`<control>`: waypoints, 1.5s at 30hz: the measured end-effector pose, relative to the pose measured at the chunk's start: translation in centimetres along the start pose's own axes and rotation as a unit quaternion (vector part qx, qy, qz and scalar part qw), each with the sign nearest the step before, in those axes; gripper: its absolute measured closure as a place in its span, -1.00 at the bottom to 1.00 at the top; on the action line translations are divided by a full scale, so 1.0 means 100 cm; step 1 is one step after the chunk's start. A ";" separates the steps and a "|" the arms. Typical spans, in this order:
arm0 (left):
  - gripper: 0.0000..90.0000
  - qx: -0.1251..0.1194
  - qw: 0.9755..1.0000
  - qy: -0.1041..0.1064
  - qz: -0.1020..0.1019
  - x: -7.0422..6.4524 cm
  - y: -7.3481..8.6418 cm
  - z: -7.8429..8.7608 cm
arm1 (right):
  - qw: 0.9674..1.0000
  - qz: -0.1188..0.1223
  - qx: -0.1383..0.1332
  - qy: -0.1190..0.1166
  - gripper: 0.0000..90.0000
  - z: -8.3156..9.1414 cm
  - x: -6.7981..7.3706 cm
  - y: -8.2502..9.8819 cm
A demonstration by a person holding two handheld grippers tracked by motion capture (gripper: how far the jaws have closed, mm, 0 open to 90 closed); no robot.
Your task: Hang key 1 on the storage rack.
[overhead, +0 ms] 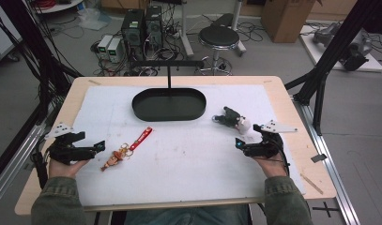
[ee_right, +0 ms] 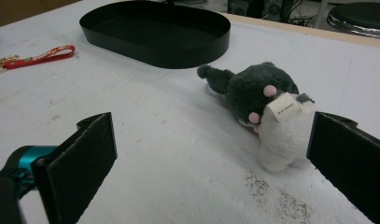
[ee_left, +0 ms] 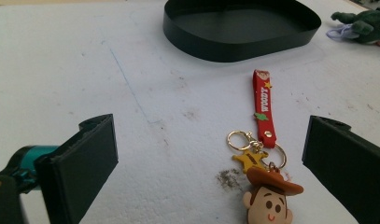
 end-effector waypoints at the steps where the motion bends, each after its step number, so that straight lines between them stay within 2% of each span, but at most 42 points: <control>1: -0.92 0.000 1.000 0.000 0.000 0.000 0.000 0.000 | 1.000 0.000 0.000 0.000 -0.99 0.000 0.000 0.000; 9: -0.92 0.009 1.000 0.003 0.003 0.001 0.001 0.000 | 1.000 -0.001 0.009 0.008 -0.99 0.000 0.000 0.001; 12: -0.92 0.010 1.000 0.005 0.003 0.000 0.001 0.000 | 1.000 0.005 0.006 0.008 -0.99 0.000 0.000 0.001; 18: -0.92 0.009 1.000 0.005 0.005 0.001 0.001 -0.001 | 1.000 0.004 0.006 0.008 -0.99 0.000 0.000 0.001; 25: -0.92 0.034 0.999 0.010 -0.005 0.001 0.001 -0.005 | 1.000 0.003 0.009 0.008 -0.99 0.001 0.001 0.001; 30: -0.92 0.038 0.999 0.017 -0.004 -0.002 -0.003 -0.007 | 1.000 0.007 0.008 0.011 -0.99 -0.001 -0.001 0.002; 34: -0.92 0.026 0.999 0.036 0.003 -0.006 -0.012 -0.007 | 1.000 0.009 0.010 0.011 -0.99 -0.002 0.000 0.002; 38: -0.92 0.020 0.999 0.032 -0.006 -0.007 -0.018 -0.011 | 1.000 0.012 0.013 0.011 -0.99 -0.003 0.001 0.003; 41: -0.92 0.026 0.999 0.042 -0.003 -0.007 -0.019 -0.016 | 1.000 0.010 0.015 0.012 -0.99 -0.003 0.002 0.003; 45: -0.92 0.039 0.998 0.043 -0.013 -0.010 -0.019 -0.025 | 1.000 0.012 0.018 0.012 -0.99 -0.004 0.001 0.004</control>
Point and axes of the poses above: each handheld gripper's, and its own axes: z roughly backward along the jaws, y roughly out of its underside, x roughly to its left, the point moved 4 cm from there along -z, roughly forward along the jaws, and after that the axes turned 13 degrees about -x, right-handed, at the moved point
